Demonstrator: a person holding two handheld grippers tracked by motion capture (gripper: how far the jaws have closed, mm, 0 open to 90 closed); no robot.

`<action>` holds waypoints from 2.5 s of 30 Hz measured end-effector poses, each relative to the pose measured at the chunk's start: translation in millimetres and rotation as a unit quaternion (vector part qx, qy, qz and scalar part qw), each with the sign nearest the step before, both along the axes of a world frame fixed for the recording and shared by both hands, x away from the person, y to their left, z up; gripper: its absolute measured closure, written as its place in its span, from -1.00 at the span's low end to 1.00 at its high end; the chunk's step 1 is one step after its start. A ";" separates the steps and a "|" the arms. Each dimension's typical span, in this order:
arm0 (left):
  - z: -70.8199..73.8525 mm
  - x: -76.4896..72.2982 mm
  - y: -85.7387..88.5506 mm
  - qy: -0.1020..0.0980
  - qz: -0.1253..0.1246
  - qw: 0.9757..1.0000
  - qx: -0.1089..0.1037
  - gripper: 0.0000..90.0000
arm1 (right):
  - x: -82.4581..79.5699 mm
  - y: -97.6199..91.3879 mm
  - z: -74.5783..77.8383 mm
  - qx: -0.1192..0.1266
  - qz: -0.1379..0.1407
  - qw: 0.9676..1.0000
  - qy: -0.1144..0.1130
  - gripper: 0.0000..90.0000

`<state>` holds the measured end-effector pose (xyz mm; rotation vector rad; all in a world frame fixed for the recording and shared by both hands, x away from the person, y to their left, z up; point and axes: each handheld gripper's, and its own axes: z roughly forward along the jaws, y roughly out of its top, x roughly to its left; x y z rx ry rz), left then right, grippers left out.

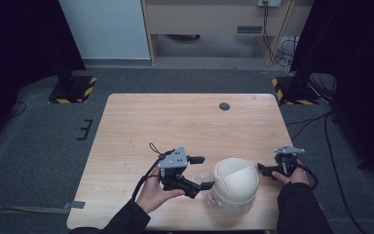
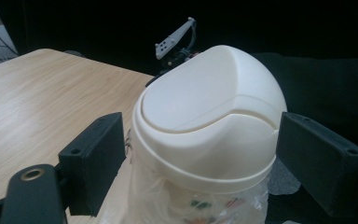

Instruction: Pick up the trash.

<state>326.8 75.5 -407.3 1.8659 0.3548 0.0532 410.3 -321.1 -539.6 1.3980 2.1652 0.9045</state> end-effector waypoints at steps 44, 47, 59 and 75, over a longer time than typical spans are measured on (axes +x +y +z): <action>-6.1 -5.9 -45.3 -0.001 -0.053 0.998 0.042 -0.67 | -0.1 0.1 0.1 0.000 0.000 1.000 0.001 -0.98; -6.8 -5.7 -47.2 0.001 -0.045 0.998 0.044 -0.65 | 0.0 0.0 0.0 0.000 0.000 1.000 0.000 -0.99; -7.4 -6.4 -52.2 -0.002 -0.040 0.998 0.053 -0.68 | 0.0 0.0 0.0 0.000 0.000 1.000 0.000 -0.98; -0.1 -1.4 -43.5 0.010 -0.016 0.999 0.028 -0.67 | 0.0 0.0 0.0 0.000 0.000 1.000 0.000 -0.99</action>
